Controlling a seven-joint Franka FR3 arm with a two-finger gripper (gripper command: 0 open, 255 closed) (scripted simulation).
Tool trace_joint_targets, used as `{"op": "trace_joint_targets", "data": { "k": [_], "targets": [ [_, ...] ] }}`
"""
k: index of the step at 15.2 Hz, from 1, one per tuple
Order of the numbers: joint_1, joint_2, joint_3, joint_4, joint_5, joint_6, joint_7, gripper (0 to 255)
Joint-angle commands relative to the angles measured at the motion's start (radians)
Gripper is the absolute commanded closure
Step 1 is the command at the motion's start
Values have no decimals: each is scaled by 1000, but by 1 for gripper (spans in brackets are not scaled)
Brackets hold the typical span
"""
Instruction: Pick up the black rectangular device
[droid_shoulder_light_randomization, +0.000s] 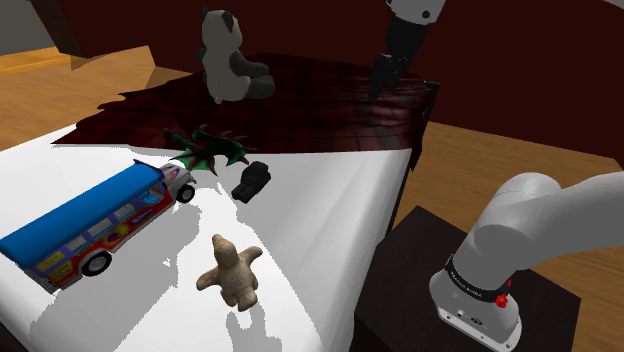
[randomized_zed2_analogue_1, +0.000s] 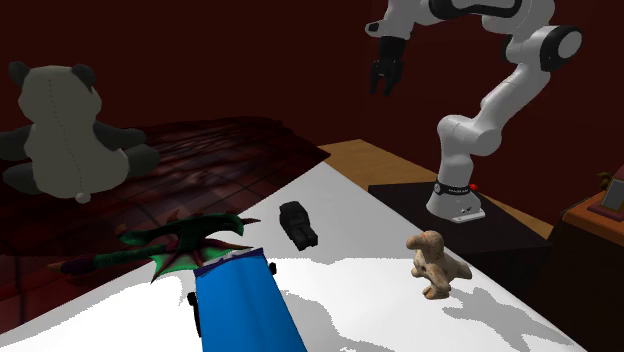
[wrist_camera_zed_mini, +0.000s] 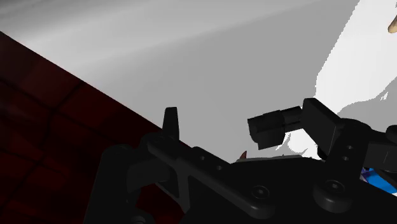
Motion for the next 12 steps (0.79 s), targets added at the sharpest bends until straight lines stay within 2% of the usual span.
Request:
{"op": "trace_joint_targets", "data": {
  "k": [1,12],
  "targets": [
    [0,0,0,0,0,0,0,0],
    [51,289,69,-21,45,335,10,0]
  ]
}}
